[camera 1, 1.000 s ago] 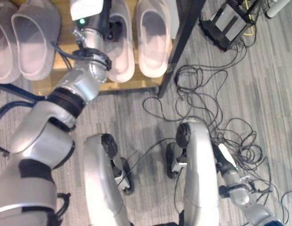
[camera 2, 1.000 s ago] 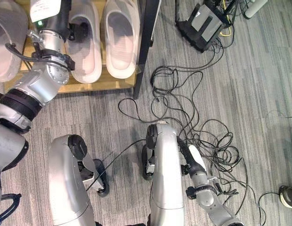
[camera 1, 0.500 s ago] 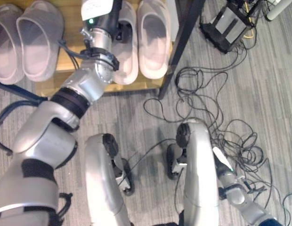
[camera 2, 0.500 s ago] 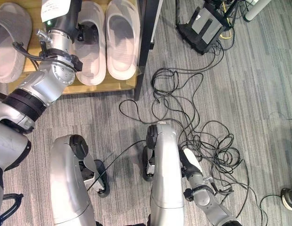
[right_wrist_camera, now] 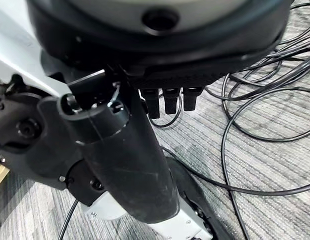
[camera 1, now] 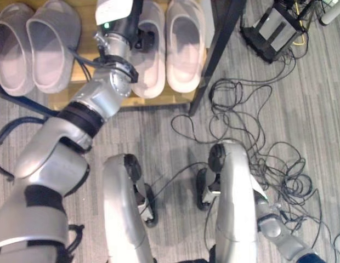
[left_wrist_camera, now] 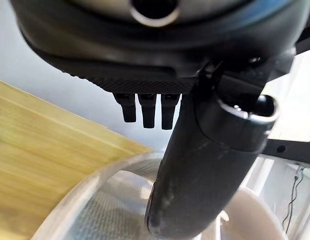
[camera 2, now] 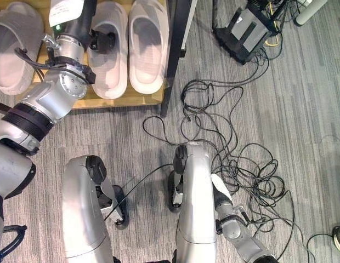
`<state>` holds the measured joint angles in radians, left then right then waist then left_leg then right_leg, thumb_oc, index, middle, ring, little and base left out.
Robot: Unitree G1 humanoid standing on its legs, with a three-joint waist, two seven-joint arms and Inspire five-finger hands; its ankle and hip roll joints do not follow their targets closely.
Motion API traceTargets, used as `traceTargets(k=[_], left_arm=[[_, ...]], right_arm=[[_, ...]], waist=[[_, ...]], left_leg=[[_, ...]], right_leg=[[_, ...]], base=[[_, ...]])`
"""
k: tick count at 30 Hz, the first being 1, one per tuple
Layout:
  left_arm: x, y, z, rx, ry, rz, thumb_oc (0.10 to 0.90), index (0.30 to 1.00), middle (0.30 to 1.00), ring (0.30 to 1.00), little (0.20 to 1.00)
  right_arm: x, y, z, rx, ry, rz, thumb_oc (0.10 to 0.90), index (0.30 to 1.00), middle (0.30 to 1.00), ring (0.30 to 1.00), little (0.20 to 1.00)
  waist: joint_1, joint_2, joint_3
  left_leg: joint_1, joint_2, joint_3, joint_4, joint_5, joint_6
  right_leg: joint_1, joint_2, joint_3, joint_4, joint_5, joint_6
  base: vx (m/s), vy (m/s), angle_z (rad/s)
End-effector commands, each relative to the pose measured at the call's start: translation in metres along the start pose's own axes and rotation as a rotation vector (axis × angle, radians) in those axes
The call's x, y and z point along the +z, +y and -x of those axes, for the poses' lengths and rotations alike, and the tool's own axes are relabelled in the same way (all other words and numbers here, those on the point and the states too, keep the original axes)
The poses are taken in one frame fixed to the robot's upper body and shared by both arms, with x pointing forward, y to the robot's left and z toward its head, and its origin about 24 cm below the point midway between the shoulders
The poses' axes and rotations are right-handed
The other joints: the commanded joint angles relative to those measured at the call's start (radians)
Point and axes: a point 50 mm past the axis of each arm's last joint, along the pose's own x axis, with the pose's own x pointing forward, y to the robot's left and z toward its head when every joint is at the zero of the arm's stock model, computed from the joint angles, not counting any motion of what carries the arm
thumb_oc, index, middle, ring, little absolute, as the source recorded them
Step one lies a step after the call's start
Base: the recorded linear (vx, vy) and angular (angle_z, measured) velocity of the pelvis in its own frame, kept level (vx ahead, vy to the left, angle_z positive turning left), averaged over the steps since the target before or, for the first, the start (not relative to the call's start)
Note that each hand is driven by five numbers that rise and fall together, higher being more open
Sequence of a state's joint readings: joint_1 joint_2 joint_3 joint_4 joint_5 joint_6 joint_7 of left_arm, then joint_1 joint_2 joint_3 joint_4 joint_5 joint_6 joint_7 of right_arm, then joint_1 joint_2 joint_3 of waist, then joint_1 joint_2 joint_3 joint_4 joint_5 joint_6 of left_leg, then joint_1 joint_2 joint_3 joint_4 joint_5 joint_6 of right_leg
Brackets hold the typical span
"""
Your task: Arrange the slippers neatly on the shoe rack.
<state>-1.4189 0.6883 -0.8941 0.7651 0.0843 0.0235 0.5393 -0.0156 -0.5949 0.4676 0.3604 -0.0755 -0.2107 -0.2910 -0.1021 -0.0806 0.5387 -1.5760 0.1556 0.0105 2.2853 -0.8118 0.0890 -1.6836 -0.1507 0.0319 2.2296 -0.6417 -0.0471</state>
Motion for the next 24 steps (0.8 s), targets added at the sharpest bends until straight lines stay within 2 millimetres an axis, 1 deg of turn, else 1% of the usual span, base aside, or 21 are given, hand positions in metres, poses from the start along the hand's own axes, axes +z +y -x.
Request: traceTargets(k=[1,4,10,12,13,17,20,24], left_arm=[[0.013,0.072,-0.023,0.278,-0.081,0.059,0.800,0.900,0.900,0.900,0.900],[0.013,0.073,-0.019,0.287,-0.098,0.078,0.800,0.900,0.900,0.900,0.900],[0.020,0.076,-0.009,0.300,-0.159,0.143,0.800,0.900,0.900,0.900,0.900],[0.021,0.080,-0.007,0.341,-0.174,0.130,0.800,0.900,0.900,0.900,0.900],[0.022,0.079,-0.002,0.345,-0.196,0.104,0.800,0.900,0.900,0.900,0.900],[0.020,0.077,0.005,0.327,-0.205,0.102,0.800,0.900,0.900,0.900,0.900],[0.019,0.084,0.010,0.358,-0.224,0.119,0.800,0.900,0.900,0.900,0.900],[0.018,0.088,0.018,0.367,-0.242,0.143,0.800,0.900,0.900,0.900,0.900]], right_arm=[[0.022,-0.013,0.000,-0.060,-0.123,-0.011,0.800,0.900,0.900,0.900,0.900],[0.020,-0.011,0.001,-0.062,-0.115,-0.019,0.800,0.900,0.900,0.900,0.900],[0.017,-0.008,0.003,-0.056,-0.096,-0.011,0.800,0.900,0.900,0.900,0.900],[0.016,-0.007,0.003,-0.057,-0.092,-0.005,0.800,0.900,0.900,0.900,0.900],[0.015,-0.008,0.003,-0.065,-0.092,0.001,0.800,0.900,0.900,0.900,0.900],[0.014,-0.010,0.004,-0.077,-0.084,0.005,0.800,0.900,0.900,0.900,0.900],[0.012,-0.011,0.001,-0.087,-0.070,0.011,0.800,0.900,0.900,0.900,0.900],[0.011,-0.007,0.003,-0.087,-0.065,0.010,0.800,0.900,0.900,0.900,0.900]], waist=[[0.012,0.003,-0.019],[0.017,0.007,-0.019],[0.027,0.015,-0.019],[0.028,0.018,-0.019],[0.031,0.019,-0.019],[0.035,0.021,-0.019],[0.044,0.026,-0.019],[0.050,0.030,-0.019]], left_leg=[[0.006,-0.078,-0.191,0.004,-0.004,0.053],[0.006,-0.081,-0.190,0.004,-0.004,0.052],[0.006,-0.091,-0.182,0.007,-0.004,0.049],[0.006,-0.094,-0.183,0.007,-0.003,0.046],[0.006,-0.095,-0.182,0.005,-0.002,0.045],[0.006,-0.097,-0.181,0.007,-0.002,0.044],[0.006,-0.103,-0.180,0.008,0.002,0.042],[0.006,-0.106,-0.180,0.008,0.002,0.041]], right_leg=[[0.114,0.011,0.135,0.026,-0.070,-0.015],[0.114,0.012,0.137,0.030,-0.071,-0.016],[0.114,0.015,0.150,0.042,-0.074,-0.017],[0.114,0.016,0.152,0.045,-0.075,-0.017],[0.114,0.015,0.152,0.045,-0.075,-0.017],[0.114,0.015,0.155,0.050,-0.070,-0.016],[0.114,0.016,0.151,0.053,-0.071,-0.019],[0.114,0.015,0.152,0.053,-0.071,-0.018]], base=[[0.00,0.000,0.00],[0.00,0.000,0.00],[0.00,-0.003,0.01],[0.00,-0.006,0.10],[0.00,0.000,0.11],[0.00,0.001,0.02],[0.00,0.002,0.01],[0.00,0.001,0.01]])
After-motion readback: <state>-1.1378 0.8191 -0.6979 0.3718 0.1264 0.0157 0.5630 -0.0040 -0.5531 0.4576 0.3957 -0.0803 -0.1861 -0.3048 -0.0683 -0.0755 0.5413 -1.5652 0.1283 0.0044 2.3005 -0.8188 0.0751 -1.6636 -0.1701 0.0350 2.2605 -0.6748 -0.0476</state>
